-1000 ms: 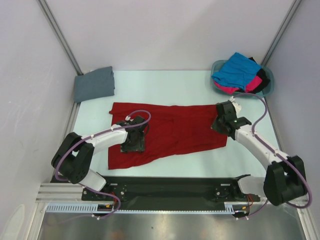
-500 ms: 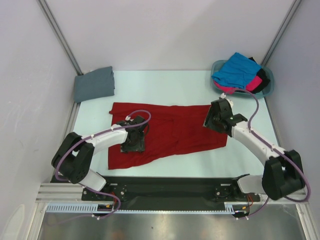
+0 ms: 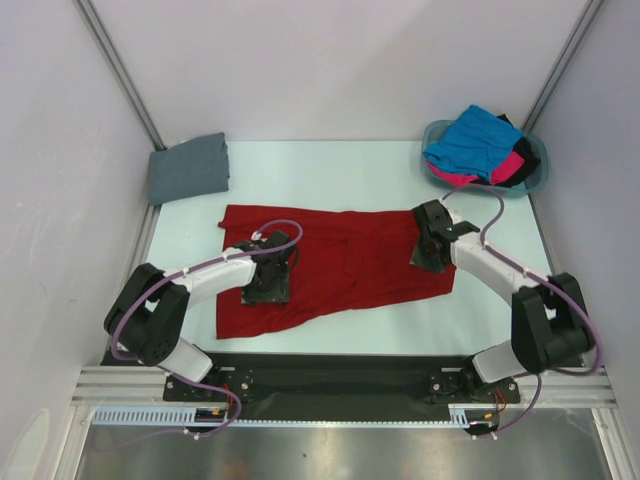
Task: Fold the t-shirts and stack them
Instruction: Fold the tshirt
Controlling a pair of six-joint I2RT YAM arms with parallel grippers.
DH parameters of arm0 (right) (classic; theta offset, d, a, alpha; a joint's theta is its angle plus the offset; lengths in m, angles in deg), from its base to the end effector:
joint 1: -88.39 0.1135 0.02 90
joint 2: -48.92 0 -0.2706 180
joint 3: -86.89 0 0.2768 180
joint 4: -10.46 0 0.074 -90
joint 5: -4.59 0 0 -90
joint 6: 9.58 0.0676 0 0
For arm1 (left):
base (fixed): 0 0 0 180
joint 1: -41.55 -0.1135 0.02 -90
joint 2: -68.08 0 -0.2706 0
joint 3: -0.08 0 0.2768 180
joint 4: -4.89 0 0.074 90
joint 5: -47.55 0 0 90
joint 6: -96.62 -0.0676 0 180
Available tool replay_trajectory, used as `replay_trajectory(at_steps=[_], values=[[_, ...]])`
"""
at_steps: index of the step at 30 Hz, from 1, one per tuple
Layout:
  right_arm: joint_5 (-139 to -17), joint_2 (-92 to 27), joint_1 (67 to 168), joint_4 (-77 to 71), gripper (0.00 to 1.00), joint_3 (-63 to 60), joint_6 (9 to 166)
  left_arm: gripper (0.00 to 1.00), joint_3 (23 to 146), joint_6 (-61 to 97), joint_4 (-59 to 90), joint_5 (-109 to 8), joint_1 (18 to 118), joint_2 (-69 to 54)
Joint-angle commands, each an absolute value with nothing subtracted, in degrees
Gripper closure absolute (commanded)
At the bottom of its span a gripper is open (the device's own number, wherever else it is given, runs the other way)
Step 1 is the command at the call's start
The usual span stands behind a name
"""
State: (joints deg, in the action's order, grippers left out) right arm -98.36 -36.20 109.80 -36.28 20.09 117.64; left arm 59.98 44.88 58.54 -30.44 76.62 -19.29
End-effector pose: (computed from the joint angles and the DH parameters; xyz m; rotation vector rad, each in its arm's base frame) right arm 0.3023 0.1022 0.1693 0.4310 2.6195 0.0247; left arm 0.2330 -0.1464 0.1177 -0.1041 2.8889 0.1099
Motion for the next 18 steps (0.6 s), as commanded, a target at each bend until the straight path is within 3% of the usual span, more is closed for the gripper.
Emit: replay_trajectory(at_steps=[1,5,13,16,18], values=[[-102.7,-28.6,111.8,-42.1,0.62,23.2,123.8,0.28,60.5,44.3,53.4,-30.3,76.8,-22.1],[-104.3,-21.6,113.4,-45.6,0.62,26.8,128.1,0.28,61.3,43.3,53.1,-30.2,76.8,-22.7],[-106.3,-19.3,119.2,-49.0,0.71,30.8,131.2,0.29,59.8,42.6,52.0,-30.5,76.8,-21.7],[-106.9,-21.2,119.2,-47.6,0.69,31.3,131.1,0.29,59.2,42.8,51.5,-30.7,76.8,-21.0],[-107.2,-22.2,119.2,-46.1,0.62,31.3,130.3,0.29,59.1,43.0,51.6,-30.7,76.8,-20.8]])
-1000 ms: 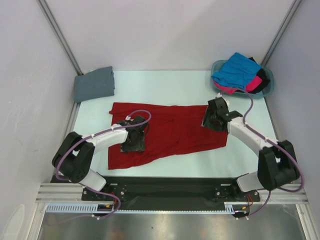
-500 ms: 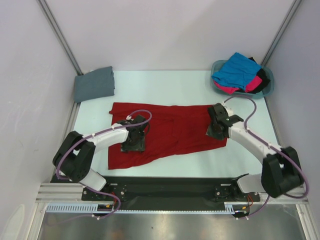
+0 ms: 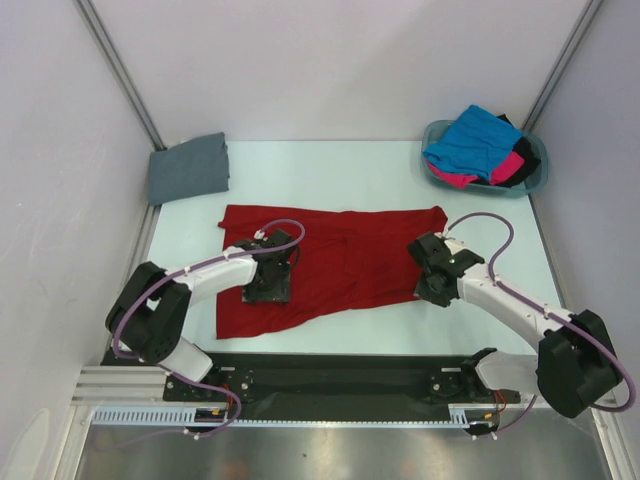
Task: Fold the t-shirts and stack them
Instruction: Fold the tshirt
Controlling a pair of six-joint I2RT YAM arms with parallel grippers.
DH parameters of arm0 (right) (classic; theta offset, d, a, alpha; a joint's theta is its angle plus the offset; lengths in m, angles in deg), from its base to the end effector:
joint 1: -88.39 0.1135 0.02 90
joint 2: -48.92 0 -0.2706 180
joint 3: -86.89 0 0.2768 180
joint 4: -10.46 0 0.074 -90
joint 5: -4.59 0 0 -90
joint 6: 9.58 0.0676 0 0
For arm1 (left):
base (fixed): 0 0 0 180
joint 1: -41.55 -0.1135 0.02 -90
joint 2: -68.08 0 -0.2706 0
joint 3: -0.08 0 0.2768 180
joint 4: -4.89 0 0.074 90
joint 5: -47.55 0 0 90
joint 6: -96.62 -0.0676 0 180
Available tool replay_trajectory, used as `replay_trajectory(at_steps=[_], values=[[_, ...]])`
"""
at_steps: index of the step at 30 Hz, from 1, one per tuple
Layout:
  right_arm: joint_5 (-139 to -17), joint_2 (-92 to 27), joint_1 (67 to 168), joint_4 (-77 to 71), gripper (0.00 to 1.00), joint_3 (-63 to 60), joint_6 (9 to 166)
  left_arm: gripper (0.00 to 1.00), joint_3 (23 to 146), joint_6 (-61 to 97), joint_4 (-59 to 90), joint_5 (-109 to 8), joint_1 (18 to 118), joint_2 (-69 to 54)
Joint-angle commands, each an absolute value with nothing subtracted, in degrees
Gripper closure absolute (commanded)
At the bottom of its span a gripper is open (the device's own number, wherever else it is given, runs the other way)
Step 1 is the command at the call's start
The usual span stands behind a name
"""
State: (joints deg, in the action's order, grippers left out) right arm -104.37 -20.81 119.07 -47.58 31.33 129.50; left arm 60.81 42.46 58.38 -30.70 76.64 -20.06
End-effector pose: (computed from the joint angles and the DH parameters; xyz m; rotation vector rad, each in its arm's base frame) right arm 0.2148 0.1019 0.1682 0.5001 2.6473 -0.0749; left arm 0.2363 -0.1492 0.1181 -0.0426 2.8917 0.1088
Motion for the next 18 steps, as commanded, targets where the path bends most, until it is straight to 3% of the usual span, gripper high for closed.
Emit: replay_trajectory(at_steps=[1,10,18], values=[[-107.1,-23.3,119.2,-44.6,0.61,31.0,129.8,0.29,59.0,43.1,51.6,-30.7,76.8,-20.6],[-100.9,-24.8,120.6,-36.0,0.53,23.3,118.4,0.25,57.5,46.6,54.1,-25.6,77.0,-13.8],[-79.4,-34.0,122.1,-27.0,0.52,16.2,111.3,0.21,52.4,54.6,58.6,-23.2,79.3,3.0]])
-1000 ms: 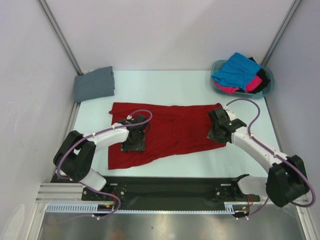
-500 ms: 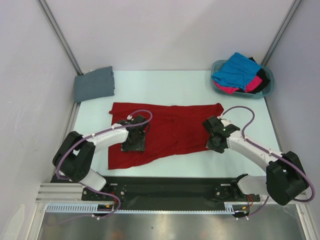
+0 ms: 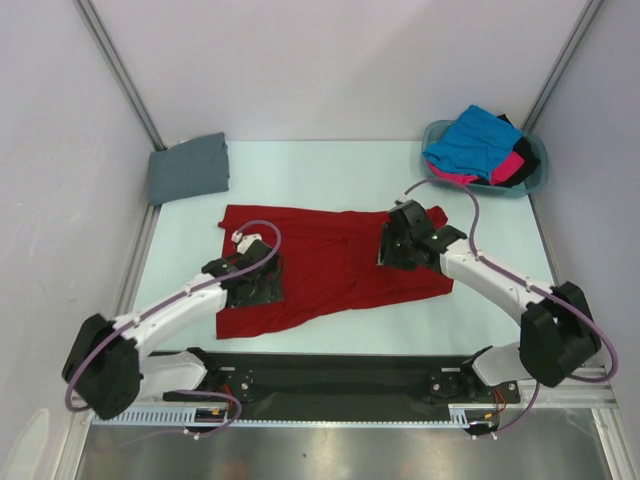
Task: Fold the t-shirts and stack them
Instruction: Fold the tshirt
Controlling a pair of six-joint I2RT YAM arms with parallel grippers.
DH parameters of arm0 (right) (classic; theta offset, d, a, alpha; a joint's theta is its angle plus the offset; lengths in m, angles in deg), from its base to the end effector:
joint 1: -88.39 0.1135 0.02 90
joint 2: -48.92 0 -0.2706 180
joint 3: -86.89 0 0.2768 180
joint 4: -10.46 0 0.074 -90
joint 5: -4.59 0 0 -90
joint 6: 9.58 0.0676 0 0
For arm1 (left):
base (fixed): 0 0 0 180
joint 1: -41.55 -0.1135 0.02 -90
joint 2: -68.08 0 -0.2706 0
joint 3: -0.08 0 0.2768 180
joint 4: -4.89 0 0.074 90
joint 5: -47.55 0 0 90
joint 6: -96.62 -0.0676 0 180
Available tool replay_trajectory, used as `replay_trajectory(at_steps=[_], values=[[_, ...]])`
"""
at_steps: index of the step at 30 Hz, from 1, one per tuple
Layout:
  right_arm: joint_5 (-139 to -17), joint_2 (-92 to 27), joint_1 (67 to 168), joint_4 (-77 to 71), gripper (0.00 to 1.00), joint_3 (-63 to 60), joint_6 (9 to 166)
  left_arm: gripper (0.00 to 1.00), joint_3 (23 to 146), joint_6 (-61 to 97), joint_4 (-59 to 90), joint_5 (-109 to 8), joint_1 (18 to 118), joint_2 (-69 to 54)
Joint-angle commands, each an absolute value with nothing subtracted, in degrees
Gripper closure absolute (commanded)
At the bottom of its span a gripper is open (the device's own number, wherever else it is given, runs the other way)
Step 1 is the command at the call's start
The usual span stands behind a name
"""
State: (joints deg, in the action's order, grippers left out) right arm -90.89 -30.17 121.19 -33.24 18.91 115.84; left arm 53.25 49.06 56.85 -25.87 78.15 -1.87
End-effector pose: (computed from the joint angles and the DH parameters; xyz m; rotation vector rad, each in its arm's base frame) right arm 0.2740 0.1689 0.2104 0.0973 2.5571 0.3536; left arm 0.2062 -0.1291 0.1584 -0.2093 2.6671 -0.0188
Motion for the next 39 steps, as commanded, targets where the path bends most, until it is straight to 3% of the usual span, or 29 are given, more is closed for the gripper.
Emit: replay_trajectory(at_steps=[1,8,21,26,39], values=[[-76.9,-35.4,122.5,-26.1,0.52,15.8,111.3,0.21,51.8,55.6,59.5,-22.9,79.8,5.7],[-57.3,-40.6,126.7,-11.8,0.52,18.6,117.7,0.28,49.3,67.3,69.3,-18.2,81.6,12.8],[-58.1,-47.3,130.3,-17.9,0.52,8.5,110.1,0.29,42.3,90.3,82.6,-17.0,91.5,26.2],[-58.5,-47.1,130.3,-20.1,0.52,8.1,108.3,0.38,39.7,95.7,81.8,-15.0,91.6,26.9],[-62.2,-45.1,129.6,-26.3,0.52,7.1,103.4,0.40,33.8,113.8,76.9,-11.3,91.6,27.1]])
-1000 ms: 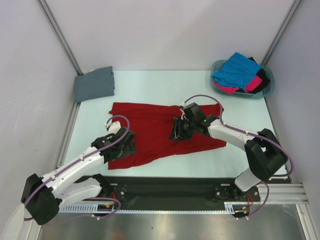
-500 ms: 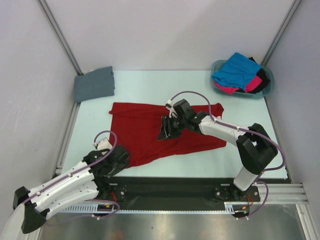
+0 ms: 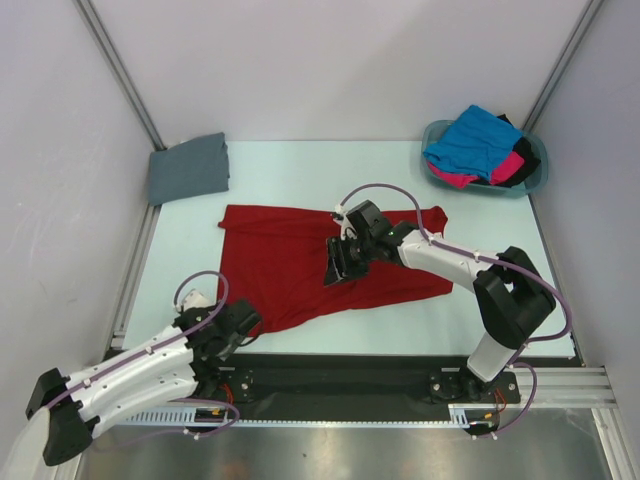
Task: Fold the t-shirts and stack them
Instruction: Fold the tshirt
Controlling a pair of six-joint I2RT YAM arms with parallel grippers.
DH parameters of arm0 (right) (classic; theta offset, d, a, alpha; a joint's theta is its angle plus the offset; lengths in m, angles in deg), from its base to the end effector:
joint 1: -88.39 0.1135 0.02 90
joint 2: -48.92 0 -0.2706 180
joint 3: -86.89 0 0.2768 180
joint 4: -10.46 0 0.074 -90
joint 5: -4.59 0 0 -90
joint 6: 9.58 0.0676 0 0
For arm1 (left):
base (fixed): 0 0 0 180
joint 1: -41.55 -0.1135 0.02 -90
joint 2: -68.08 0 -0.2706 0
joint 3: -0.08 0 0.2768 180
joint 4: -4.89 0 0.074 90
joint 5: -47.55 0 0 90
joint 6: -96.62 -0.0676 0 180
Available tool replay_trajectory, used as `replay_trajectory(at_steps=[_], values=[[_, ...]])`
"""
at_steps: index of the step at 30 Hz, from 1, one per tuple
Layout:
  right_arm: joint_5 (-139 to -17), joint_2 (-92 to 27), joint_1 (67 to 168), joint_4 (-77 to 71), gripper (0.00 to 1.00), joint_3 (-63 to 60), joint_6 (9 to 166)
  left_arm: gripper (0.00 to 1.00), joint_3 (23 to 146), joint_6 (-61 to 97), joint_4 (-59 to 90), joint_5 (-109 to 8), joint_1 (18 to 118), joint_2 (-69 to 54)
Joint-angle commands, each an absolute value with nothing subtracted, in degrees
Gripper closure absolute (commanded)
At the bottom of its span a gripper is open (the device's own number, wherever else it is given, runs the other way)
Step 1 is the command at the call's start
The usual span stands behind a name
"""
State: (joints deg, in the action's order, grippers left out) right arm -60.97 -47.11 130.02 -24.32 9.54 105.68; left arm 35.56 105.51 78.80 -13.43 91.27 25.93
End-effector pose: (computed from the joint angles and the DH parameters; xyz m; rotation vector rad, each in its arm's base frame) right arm 0.2739 0.2809 0.1850 -0.5699 2.6195 0.9697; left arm 0.1001 -0.0674 0.1316 -1.1369 2.3511 -0.0243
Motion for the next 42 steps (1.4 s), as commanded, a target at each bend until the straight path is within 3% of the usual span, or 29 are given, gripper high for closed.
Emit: replay_trajectory(at_steps=[1,3,10,14,16,17,20,37,42], values=[[-62.2,-45.1,129.4,-26.6,0.52,7.1,103.2,0.44,33.2,115.0,77.0,-11.4,91.6,27.3],[-62.1,-44.9,129.0,-27.7,0.52,7.1,102.4,0.53,31.9,117.5,76.1,-11.6,91.6,27.7],[-61.9,-43.9,126.6,-29.1,0.51,7.8,100.3,0.50,31.6,122.0,76.7,-10.0,91.6,26.2],[-61.6,-43.5,125.7,-29.0,0.51,8.8,100.1,0.53,31.5,122.4,76.8,-10.0,91.6,25.7],[-61.5,-43.4,125.3,-28.8,0.51,9.3,100.1,0.64,31.3,122.8,77.1,-10.0,91.6,25.5],[-61.5,-43.4,125.2,-28.7,0.51,9.4,100.2,0.78,31.3,122.9,77.1,-10.1,91.6,25.4],[-61.3,-43.5,124.8,-28.3,0.51,9.9,100.2,1.00,31.8,122.5,77.4,-10.4,91.6,25.7],[-61.0,-45.1,124.2,-27.9,0.52,9.4,101.1,1.00,42.6,118.2,85.2,-5.6,91.6,26.7],[-61.3,-45.0,124.1,-28.0,0.52,9.1,101.3,0.91,44.7,117.5,86.4,-3.2,91.6,25.3]])
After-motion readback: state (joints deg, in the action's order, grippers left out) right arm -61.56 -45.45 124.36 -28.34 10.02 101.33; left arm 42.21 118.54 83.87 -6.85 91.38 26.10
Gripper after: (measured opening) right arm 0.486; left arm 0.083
